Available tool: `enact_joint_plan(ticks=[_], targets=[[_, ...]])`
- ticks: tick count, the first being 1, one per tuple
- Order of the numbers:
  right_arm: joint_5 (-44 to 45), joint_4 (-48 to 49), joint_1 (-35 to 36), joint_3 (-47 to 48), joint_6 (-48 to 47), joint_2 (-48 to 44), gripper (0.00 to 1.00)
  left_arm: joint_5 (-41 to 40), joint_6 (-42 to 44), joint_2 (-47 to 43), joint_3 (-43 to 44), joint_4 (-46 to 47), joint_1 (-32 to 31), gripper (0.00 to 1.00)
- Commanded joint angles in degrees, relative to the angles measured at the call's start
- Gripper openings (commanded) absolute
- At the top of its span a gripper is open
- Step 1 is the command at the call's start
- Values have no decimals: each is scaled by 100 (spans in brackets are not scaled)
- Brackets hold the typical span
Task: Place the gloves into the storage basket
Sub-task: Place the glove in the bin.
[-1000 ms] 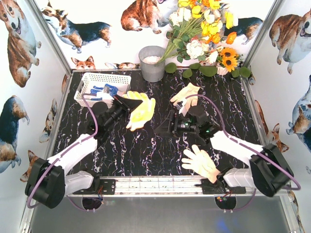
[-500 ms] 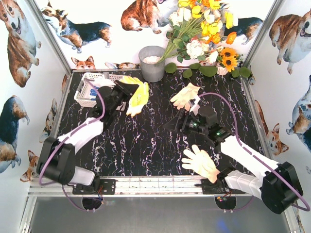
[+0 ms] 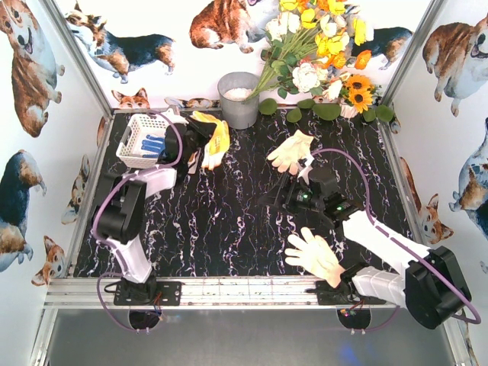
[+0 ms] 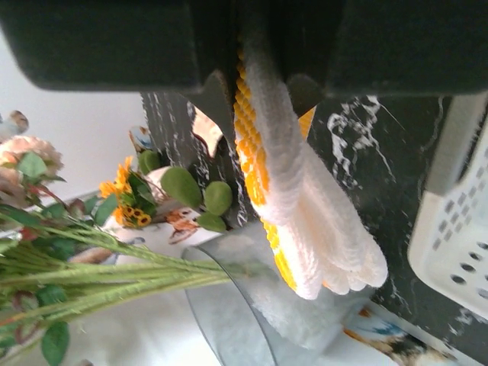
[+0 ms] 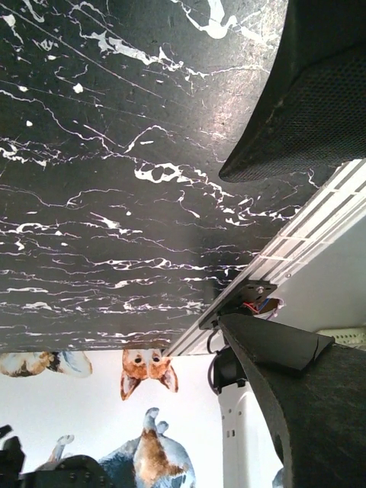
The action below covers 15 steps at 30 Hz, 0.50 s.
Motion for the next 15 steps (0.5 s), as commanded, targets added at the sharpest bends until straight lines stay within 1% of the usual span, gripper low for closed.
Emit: enact_joint_plan(ticks=[1, 10, 15], targets=[[77, 283, -17, 230, 11, 15, 72, -33, 274, 394, 399, 804, 272, 0], [103, 244, -17, 251, 51, 15, 72, -230, 153, 640, 238, 1720, 601, 0], [37, 263, -17, 273, 65, 243, 72, -361, 155, 628, 178, 1880, 690, 0]])
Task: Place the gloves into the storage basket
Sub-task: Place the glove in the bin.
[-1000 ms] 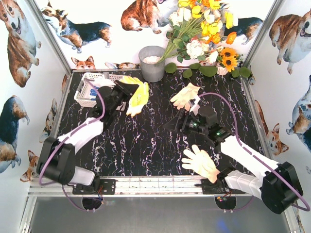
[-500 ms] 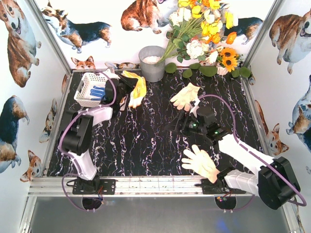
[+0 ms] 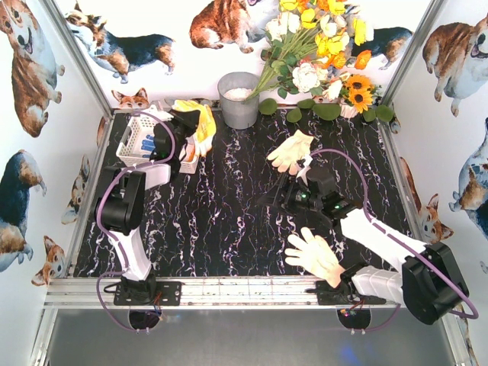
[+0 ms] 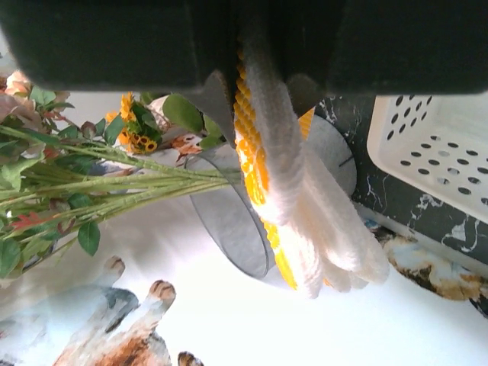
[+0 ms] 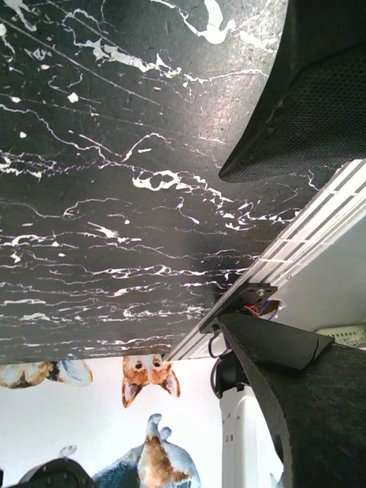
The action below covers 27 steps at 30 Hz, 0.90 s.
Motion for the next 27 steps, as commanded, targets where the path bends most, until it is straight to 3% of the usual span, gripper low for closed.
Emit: enact_joint_plan(ticks=[1, 27], targets=[[0, 259, -17, 243, 24, 72, 71, -221, 47, 59, -76, 616, 135, 0], [55, 78, -17, 173, 3, -90, 71, -1317, 838, 319, -909, 1618, 579, 0]])
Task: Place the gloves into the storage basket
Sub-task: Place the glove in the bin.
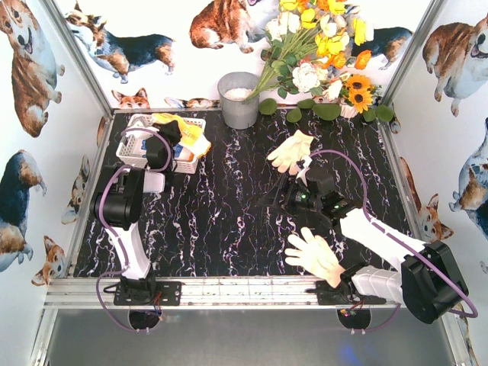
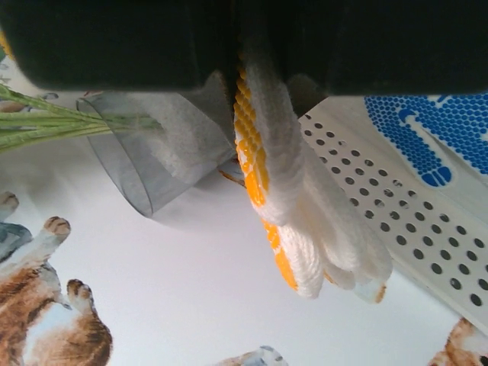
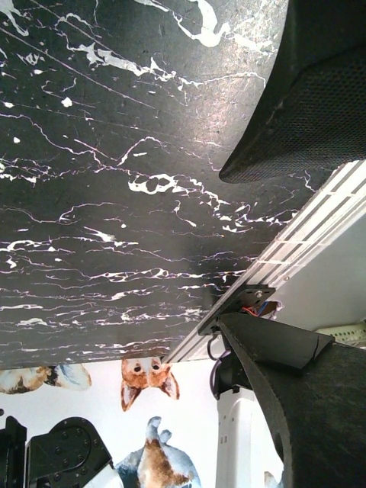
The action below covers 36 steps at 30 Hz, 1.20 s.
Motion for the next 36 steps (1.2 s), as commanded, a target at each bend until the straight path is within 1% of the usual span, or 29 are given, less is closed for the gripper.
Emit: enact_joint_plan(ticks=[1, 6, 14, 16, 25, 36], targets=[[63, 173, -17, 173, 4, -158, 71, -174, 251, 51, -84, 425, 167, 0], [59, 173, -17, 182, 5, -159, 71, -157, 359, 67, -145, 474, 280, 0], [79, 128, -17, 184, 16, -160, 71, -44, 600, 384, -4, 487, 391, 0], [111, 84, -17, 182, 6, -355, 71, -24, 671, 468, 56, 441, 419, 0], [166, -23, -17, 182, -10, -470, 71, -75, 827, 661, 62, 462, 556, 0], [188, -68, -17, 191, -12, -515, 71, 297, 1069, 1007, 494, 96, 709, 0]])
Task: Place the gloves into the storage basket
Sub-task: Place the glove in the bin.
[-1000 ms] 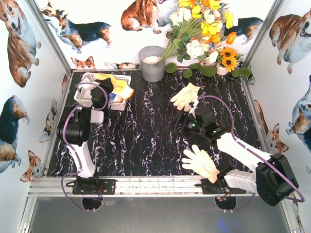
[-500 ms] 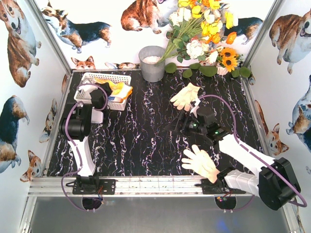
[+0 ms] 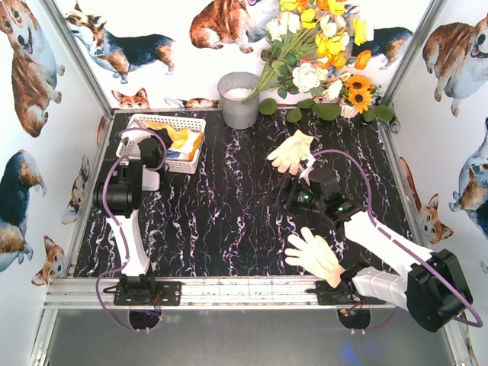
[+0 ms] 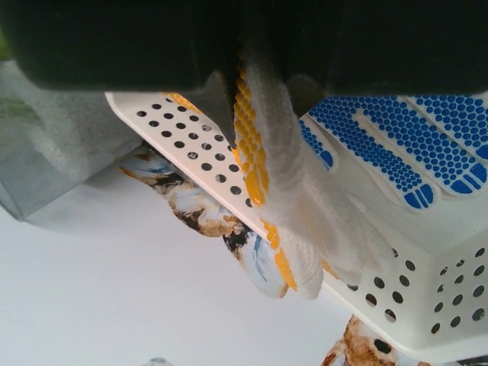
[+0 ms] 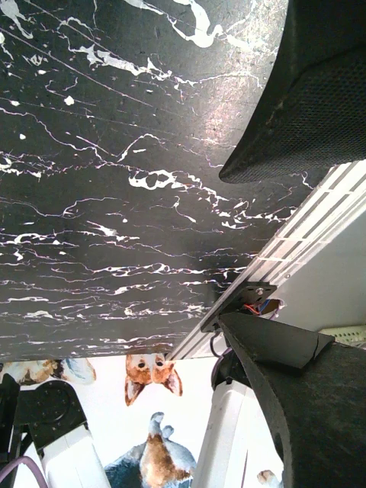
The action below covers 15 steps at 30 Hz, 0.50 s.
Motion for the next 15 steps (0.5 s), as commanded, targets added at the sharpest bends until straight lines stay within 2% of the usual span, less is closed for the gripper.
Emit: enact_joint_plan(ticks=[1, 15], targets=[[79, 147, -17, 191, -8, -192, 71, 216, 233, 199, 295, -104, 143, 0], [94, 130, -17, 191, -4, -216, 71, 394, 340, 273, 232, -302, 350, 0]])
